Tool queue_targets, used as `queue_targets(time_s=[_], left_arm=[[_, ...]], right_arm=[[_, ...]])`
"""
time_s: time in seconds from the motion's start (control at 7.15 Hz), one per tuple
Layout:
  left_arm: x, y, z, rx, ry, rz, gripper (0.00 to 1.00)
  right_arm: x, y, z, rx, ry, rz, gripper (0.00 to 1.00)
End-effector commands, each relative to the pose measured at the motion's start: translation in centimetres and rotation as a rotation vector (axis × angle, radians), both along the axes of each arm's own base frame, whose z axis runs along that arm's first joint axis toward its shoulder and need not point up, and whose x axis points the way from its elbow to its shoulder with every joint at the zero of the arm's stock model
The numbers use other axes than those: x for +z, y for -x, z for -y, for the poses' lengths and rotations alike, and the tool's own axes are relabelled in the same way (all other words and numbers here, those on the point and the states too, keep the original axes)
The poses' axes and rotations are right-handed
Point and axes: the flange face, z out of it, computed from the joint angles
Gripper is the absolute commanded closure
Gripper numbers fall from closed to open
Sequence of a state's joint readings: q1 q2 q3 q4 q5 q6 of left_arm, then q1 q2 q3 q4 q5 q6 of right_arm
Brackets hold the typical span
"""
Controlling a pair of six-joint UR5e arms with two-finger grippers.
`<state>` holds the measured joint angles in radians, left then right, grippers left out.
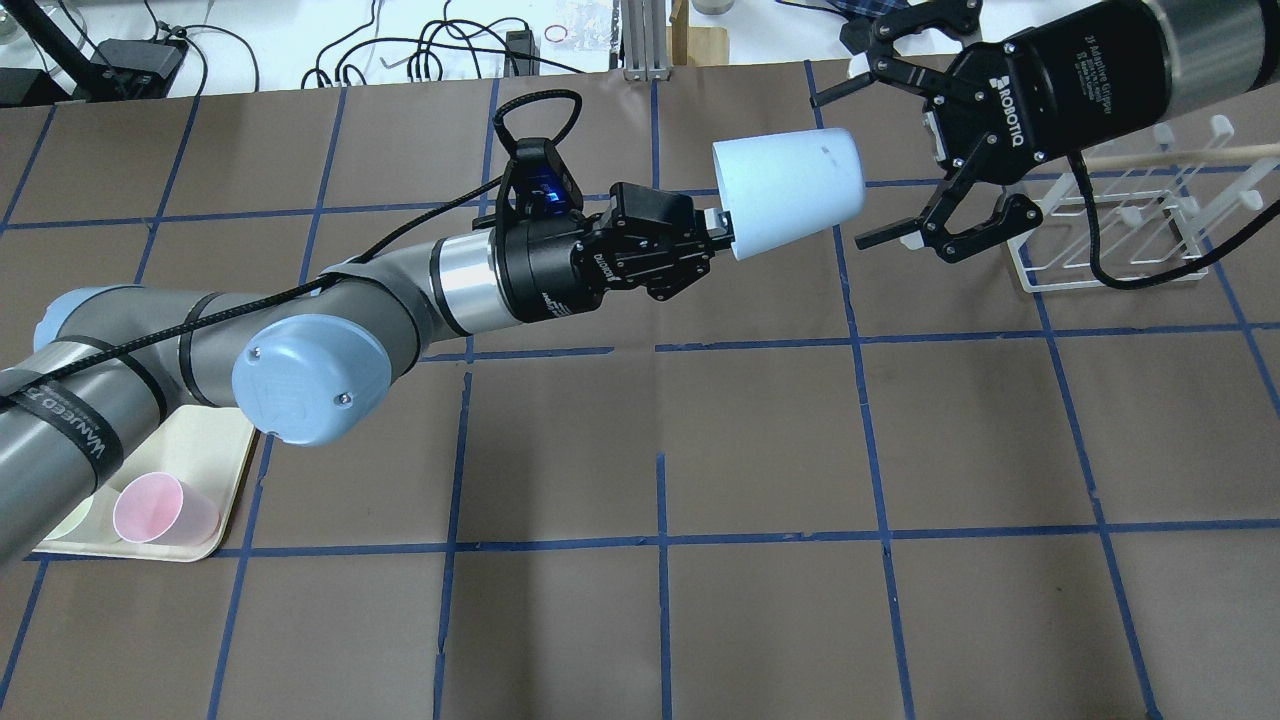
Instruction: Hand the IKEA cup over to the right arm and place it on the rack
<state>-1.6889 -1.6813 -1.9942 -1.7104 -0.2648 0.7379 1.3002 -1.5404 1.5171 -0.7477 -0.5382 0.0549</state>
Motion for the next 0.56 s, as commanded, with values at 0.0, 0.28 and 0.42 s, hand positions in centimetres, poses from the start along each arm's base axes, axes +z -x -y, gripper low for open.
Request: queue_targets(time_s=[0.0,0.28,0.42], left_arm=[[-0.28,0.01,0.11,0.0,-0.006,0.0,1.0],[-0.2,0.01,0.17,0.002,-0.006,-0.002,1.0],[-0.19,0.01,0.18,0.003,-0.008,-0.004,1.0]], right_arm=[[-0.28,0.06,0.24,0.003,0.001,-0.002,0.0],[-0.25,0.05,0.28,0.001,0.002,-0.001,0.08],[-0.27,0.05,0.25,0.002,0.0,-0.001,0.11]])
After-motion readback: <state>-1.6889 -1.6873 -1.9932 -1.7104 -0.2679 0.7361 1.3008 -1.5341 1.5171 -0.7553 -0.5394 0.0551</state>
